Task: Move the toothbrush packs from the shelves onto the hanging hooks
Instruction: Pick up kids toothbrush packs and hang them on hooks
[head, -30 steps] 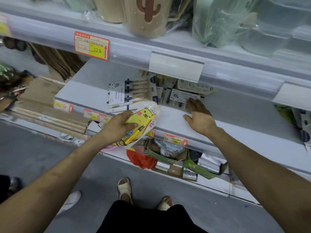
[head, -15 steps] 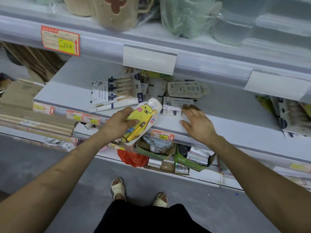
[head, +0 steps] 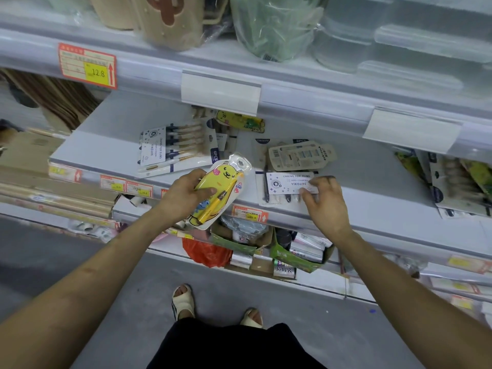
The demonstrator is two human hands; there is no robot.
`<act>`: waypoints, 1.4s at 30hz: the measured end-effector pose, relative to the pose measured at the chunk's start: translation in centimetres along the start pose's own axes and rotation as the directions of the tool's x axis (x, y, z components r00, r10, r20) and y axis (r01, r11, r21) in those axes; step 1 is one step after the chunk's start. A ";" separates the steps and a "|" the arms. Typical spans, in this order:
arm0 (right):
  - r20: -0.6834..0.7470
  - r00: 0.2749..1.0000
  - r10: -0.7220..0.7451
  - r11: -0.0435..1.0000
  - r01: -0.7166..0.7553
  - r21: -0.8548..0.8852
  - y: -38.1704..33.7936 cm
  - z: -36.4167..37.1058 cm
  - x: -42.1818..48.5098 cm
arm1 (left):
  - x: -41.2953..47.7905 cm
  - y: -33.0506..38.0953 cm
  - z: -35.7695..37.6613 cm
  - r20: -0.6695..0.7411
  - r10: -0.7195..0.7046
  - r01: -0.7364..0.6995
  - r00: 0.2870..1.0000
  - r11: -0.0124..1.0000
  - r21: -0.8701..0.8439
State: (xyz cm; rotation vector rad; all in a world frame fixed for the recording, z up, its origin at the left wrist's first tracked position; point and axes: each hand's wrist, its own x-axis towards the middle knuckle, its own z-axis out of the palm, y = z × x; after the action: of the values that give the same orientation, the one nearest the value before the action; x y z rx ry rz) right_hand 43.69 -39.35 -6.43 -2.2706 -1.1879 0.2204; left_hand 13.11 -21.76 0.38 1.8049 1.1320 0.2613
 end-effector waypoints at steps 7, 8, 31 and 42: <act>-0.065 0.955 0.291 0.928 -0.264 0.264 0.1 0.4 4.2 | -0.6 0.5 0.4 -0.001 0.000 0.000 1.000 0.999 0.033; -0.063 0.943 0.328 0.905 -0.294 0.306 0.2 0.5 4.9 | -0.6 0.5 0.4 -0.001 -0.002 0.002 1.000 0.999 0.036; 0.034 0.745 0.666 0.166 -0.192 0.967 -1.5 -0.3 6.4 | -2.4 -0.7 0.8 -0.044 -0.053 0.056 0.998 0.996 0.064; 0.111 0.703 0.702 0.024 -0.180 0.983 0.8 -1.7 6.3 | -1.8 1.1 3.6 0.008 -0.033 0.033 0.999 0.998 0.054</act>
State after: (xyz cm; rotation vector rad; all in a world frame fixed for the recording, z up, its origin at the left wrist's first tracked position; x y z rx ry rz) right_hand 48.65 -35.36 -4.78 -1.2205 0.1732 0.5238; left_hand 14.91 -25.51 -0.03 1.8311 1.1718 0.2054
